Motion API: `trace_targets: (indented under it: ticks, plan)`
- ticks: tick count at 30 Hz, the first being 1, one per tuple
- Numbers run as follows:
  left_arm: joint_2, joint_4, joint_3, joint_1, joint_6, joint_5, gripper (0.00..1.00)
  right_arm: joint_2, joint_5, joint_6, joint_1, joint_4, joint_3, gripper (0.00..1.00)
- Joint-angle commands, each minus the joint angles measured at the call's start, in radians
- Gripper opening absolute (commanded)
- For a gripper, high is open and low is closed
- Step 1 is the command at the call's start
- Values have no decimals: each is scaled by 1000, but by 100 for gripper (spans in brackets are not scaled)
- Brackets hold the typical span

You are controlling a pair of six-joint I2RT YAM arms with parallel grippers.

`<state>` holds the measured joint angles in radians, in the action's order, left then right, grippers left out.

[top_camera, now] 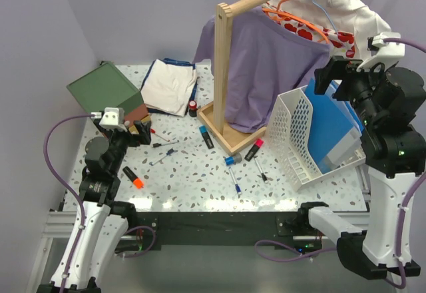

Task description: Organize the desk

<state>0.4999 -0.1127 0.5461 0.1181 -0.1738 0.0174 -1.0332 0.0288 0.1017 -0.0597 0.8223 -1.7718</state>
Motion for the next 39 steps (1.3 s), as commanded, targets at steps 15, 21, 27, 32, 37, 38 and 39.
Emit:
trace_targets:
  ticks: [15,21,27,32,37,38,39]
  plan:
    - [25,-51,44,-3,-90,44,100,51,-1099,-514,-20,112,300,99]
    - [28,-305,234,-3,-208,70,97,81,-1076,-569,-97,54,504,99]
    - [155,-544,386,-3,-332,-66,86,90,-1041,-542,-97,-92,705,99]
    - [242,-614,445,0,-409,-215,87,91,-1050,-563,-97,-114,773,99]
    - [337,-616,426,12,-492,-361,87,65,-1044,-579,-98,-104,779,99]
    - [366,-605,425,21,-495,-382,86,62,-1044,-583,-100,-95,778,99]
    - [379,-604,426,26,-506,-436,86,61,-1041,-585,-98,-92,778,99]
